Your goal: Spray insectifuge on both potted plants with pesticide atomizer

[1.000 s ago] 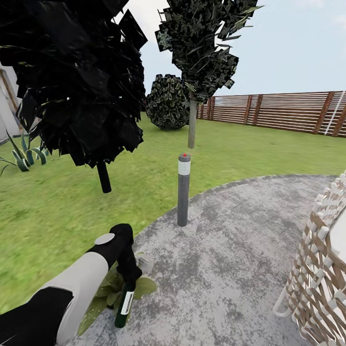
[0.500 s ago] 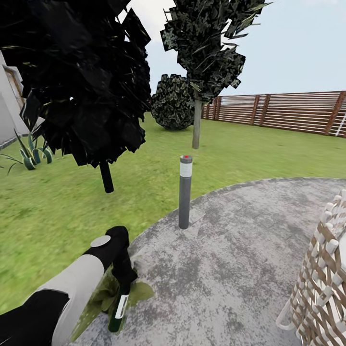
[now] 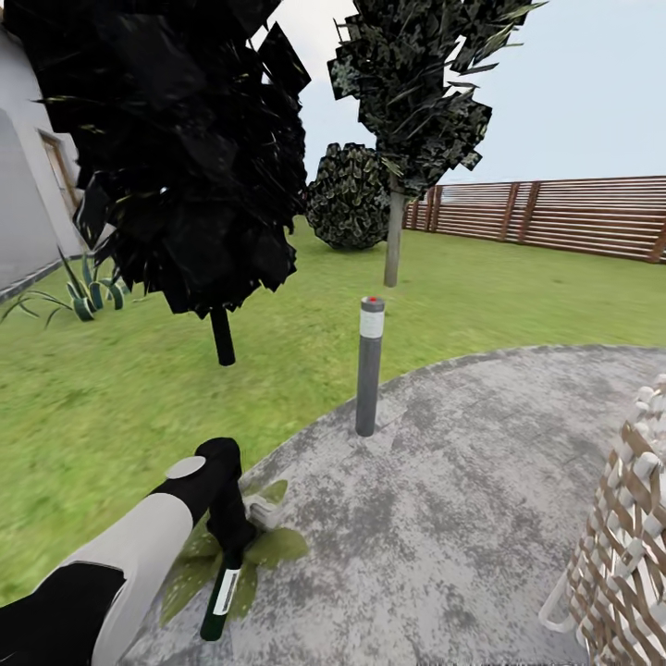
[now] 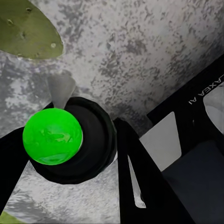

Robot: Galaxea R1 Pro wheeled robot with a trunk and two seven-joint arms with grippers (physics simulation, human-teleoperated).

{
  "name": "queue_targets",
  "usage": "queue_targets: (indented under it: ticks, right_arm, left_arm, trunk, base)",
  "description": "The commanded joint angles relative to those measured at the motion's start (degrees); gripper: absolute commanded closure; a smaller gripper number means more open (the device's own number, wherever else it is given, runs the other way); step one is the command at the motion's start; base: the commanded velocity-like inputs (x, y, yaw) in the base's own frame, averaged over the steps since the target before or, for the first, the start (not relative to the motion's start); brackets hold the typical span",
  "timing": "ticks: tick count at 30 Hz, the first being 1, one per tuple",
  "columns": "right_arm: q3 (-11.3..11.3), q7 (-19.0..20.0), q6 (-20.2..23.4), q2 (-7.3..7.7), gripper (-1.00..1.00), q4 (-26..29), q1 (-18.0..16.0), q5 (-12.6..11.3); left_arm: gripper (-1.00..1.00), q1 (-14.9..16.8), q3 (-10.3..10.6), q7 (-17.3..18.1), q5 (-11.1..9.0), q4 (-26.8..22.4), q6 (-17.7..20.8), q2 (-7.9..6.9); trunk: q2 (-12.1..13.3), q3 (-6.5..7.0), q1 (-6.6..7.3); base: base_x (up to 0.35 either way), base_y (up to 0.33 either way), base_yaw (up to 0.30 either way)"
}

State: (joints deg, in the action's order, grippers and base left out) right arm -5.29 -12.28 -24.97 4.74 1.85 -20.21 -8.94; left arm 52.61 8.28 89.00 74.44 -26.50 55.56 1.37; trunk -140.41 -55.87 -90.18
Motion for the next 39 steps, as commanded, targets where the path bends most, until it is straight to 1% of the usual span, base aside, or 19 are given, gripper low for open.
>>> queue_targets:
  ticks: [1, 4, 10, 13, 18, 25, 33, 36, 39]
  right_arm:
    - [-0.51, -0.11, -0.16, 0.01, -1.0, 0.0, -0.01, -0.57]
    - [-0.51, -0.11, -0.16, 0.01, -1.0, 0.0, -0.01, -0.56]
    - [-0.51, -0.11, -0.16, 0.01, -1.0, 0.02, -0.01, -0.57]
    - [-0.52, -0.19, -0.16, -0.04, -1.0, 0.0, -0.01, -0.55]
    - [-0.52, -0.2, -0.16, -0.07, -1.0, 0.0, -0.01, -0.55]
    - [-0.51, -0.2, -0.16, -0.03, -1.0, 0.0, -0.01, -0.55]
    - [-0.51, -0.2, -0.16, 0.09, -1.0, 0.0, -0.01, -0.55]
    - [-0.51, -0.09, -0.16, 0.1, -1.0, 0.0, -0.01, -0.55]
    - [-0.56, 0.03, -0.16, 0.1, -1.0, 0.0, -0.01, -0.52]
  left_arm:
    - [1.0, 0.03, 0.08, 0.55, 0.53, -0.05, 0.6, 0.07]
    - [1.0, 0.03, 0.07, 0.38, 0.53, -0.05, 0.6, 0.17]
    - [1.0, 0.03, -0.31, 0.11, 0.53, -0.05, 0.6, 0.2]
    - [1.0, -0.05, -0.28, 0.04, 0.53, 0.02, 0.53, 0.17]
    - [1.0, -0.06, -0.29, 0.04, 0.53, -0.04, 0.47, -0.25]
    - [1.0, -0.06, -0.28, 0.04, 0.53, -0.05, 0.43, -0.32]
    - [1.0, -0.11, -0.13, -0.08, 0.53, -0.05, 0.28, -0.5]
    - [1.0, -0.6, -0.11, -0.27, 0.53, -0.02, -0.56, -1.51]
    - [1.0, -1.51, -0.15, -0.58, 0.39, -0.04, -3.16, -3.07]
  trunk:
    - [-0.03, -0.06, 0.04]
    - [-0.03, -0.06, 0.04]
    - [-0.03, -0.06, 0.04]
    - [-0.03, -0.06, 0.04]
    - [-0.03, -0.06, 0.04]
    - [-0.03, -0.06, 0.04]
    - [-0.03, -0.06, 0.04]
    - [-0.03, -0.06, 0.04]
    - [-0.03, -0.02, 0.04]
  base:
    - [-0.305, 0.0, 0.271]
    - [-0.226, -0.027, 0.256]
    - [-0.029, -0.005, 0.043]
    - [-0.095, -0.073, 0.198]
    - [-0.304, -0.035, 0.273]
    - [-0.336, 0.077, 0.257]
    - [-0.337, 0.132, 0.031]
    - [-0.337, 0.148, 0.001]
    - [-0.322, 0.177, -0.037]
